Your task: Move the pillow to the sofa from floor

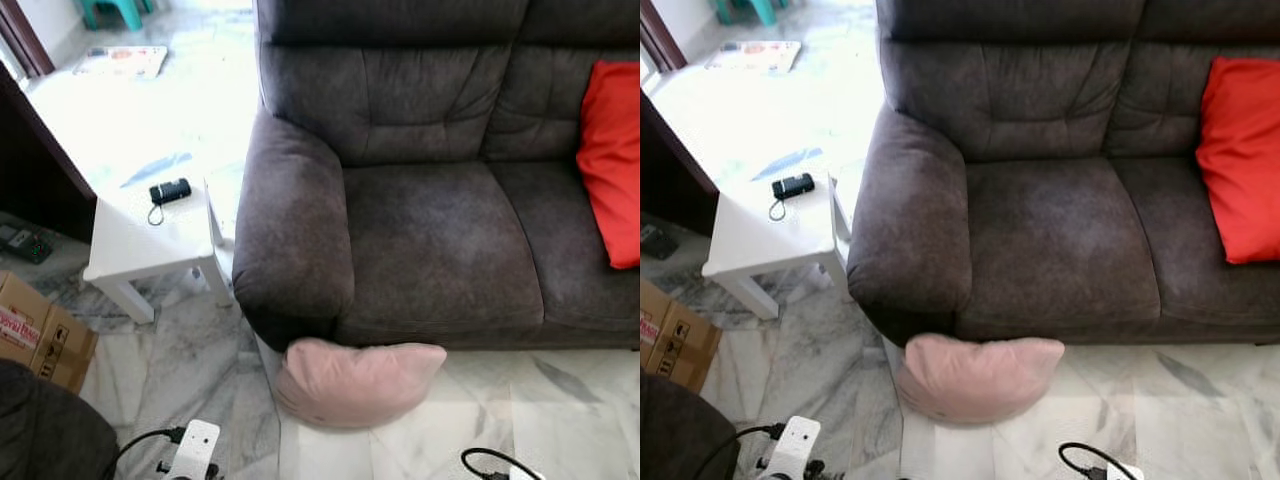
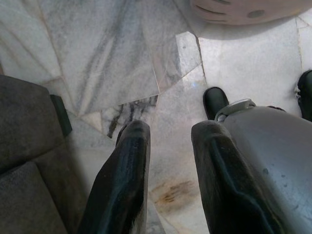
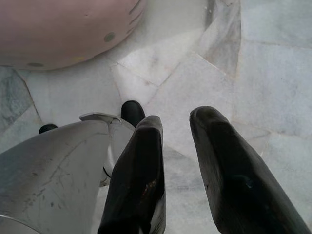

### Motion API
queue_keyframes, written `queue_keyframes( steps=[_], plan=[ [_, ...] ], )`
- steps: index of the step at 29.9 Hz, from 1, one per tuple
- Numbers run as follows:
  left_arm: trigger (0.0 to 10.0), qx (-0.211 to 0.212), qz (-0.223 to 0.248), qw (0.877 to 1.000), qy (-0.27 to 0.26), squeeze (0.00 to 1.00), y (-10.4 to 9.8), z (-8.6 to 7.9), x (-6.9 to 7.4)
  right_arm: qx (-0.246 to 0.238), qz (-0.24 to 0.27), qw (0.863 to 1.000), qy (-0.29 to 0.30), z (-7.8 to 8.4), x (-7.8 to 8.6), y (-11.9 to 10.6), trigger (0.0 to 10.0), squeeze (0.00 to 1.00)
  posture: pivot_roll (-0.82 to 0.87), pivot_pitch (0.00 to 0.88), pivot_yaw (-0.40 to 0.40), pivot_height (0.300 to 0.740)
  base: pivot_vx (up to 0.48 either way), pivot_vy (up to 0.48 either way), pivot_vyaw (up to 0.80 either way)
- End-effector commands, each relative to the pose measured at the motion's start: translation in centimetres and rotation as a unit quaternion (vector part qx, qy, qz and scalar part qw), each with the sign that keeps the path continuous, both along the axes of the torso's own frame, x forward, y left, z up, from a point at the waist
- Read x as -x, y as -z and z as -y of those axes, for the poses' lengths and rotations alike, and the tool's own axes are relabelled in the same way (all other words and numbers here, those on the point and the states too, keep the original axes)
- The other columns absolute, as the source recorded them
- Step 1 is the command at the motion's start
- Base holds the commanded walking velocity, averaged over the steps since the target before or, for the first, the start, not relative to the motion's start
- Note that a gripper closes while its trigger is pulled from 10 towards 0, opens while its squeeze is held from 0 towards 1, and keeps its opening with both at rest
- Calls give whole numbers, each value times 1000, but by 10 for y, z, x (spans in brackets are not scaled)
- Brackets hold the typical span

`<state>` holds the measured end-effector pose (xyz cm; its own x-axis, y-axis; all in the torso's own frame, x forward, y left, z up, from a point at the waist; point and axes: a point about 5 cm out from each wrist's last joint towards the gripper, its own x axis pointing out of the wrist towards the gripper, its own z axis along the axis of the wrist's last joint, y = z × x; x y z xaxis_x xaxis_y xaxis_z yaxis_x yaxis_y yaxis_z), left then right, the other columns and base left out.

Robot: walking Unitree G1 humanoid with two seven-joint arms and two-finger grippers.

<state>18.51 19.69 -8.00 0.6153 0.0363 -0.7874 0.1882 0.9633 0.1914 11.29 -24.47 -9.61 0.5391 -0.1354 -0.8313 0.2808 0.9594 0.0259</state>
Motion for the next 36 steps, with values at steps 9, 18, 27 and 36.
queue_keyframes(
  steps=[9,18,27,36],
  plan=[
    [10000,-7,-17,1000,7,0,5,0,11,7,-9,1000,-7,3,9,1,10000,0,-53,137,-2,740,0,-204,50],
    [10000,-10,-16,1000,3,0,5,-1,11,0,-5,1000,5,2,9,2,10000,0,-53,139,-3,740,0,-211,269],
    [10000,-10,-10,1000,6,0,4,-1,9,0,-1,1000,4,2,9,1,10000,0,-53,139,-2,740,0,0,0],
    [10000,-11,-5,1000,13,0,3,1,6,-3,2,1000,10,3,9,1,10000,0,-50,139,-5,740,0,-133,0]
  ],
)
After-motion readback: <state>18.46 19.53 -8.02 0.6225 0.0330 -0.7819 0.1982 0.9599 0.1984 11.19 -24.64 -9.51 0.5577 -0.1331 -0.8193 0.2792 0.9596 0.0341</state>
